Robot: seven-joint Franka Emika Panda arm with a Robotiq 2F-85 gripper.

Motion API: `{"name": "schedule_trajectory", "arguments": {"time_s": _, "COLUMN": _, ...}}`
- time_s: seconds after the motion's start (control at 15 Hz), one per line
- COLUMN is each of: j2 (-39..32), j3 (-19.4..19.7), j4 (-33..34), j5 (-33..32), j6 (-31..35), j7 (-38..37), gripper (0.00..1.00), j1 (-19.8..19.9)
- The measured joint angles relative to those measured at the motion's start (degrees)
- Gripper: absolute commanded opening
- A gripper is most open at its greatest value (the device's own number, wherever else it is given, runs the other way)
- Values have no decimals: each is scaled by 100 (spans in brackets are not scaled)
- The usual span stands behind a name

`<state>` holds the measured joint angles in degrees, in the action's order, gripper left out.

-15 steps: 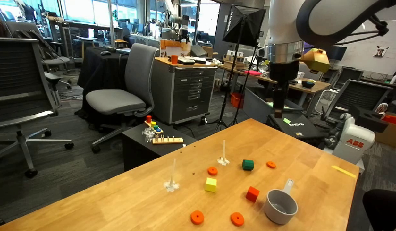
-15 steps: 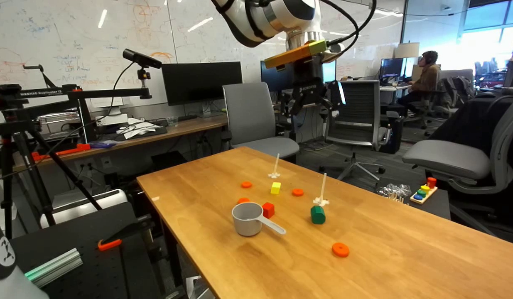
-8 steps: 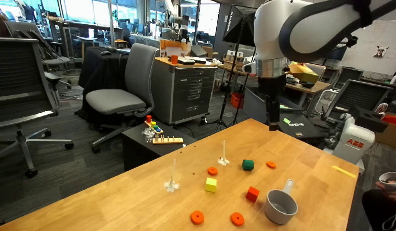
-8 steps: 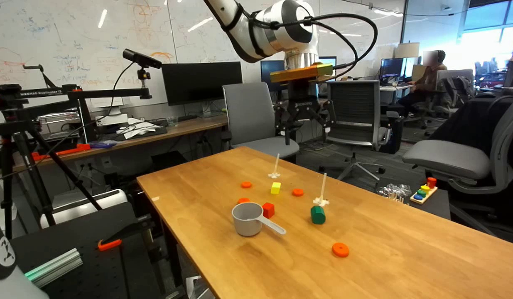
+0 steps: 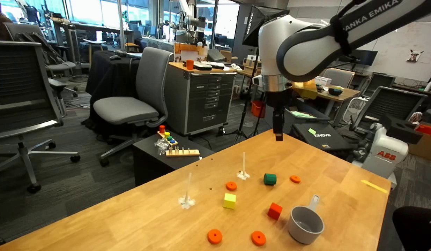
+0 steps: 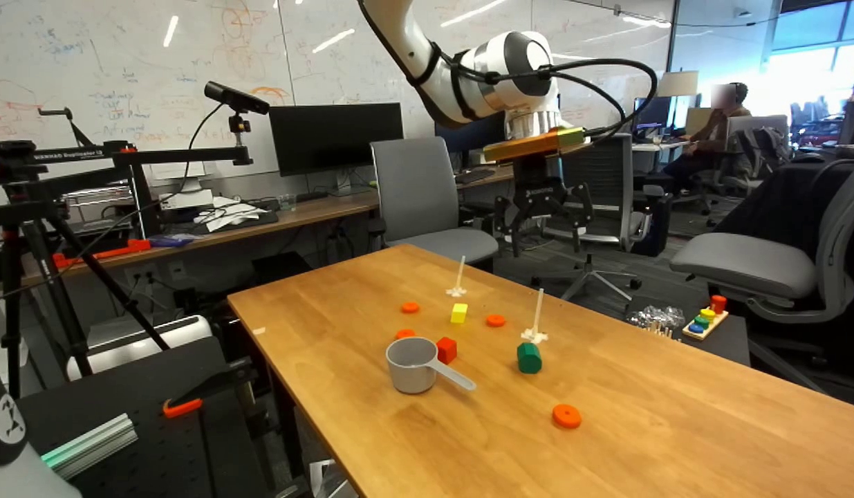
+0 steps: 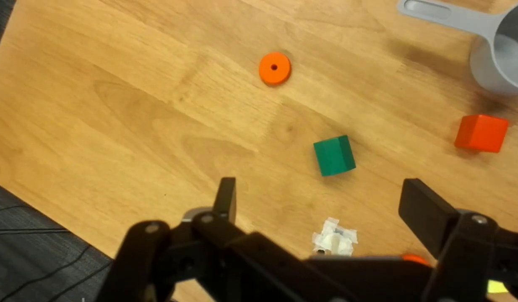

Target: Put the blocks in the cup

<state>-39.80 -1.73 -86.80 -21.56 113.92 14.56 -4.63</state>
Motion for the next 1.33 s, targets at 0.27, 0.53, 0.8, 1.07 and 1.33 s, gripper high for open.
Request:
{"name": "schedule_trajectory", "arguments": {"time_s": 0.27, "j2": -101, "j3": 11, "j4": 167, "j5": -1, "j6": -63, "j7": -76, "gripper": 100, "j1": -39}}
{"name": "schedule_trajectory", "arguments": {"time_s": 0.53, "j2": -206, "j3": 10, "j4": 130, "j5": -1, "j6": -56, "j7": -58, "gripper": 100, "j1": -43}}
{"name": "schedule_trajectory", "arguments": {"time_s": 0.8, "j2": -616, "j3": 10, "j4": 143, "j5": -23, "j6": -56, "j7": 152, "gripper": 100, "j1": -47}}
{"name": "schedule_trajectory", "arguments": {"time_s": 1.07, "j2": -1005, "j3": 10, "j4": 234, "j5": -173, "j6": -56, "j7": 420, "gripper": 100, "j1": -54}}
{"name": "schedule_trajectory", "arguments": {"time_s": 1.33, "j2": -1296, "j3": 11, "j4": 444, "j5": -362, "j6": -58, "j7": 664, "gripper": 100, "j1": -81}}
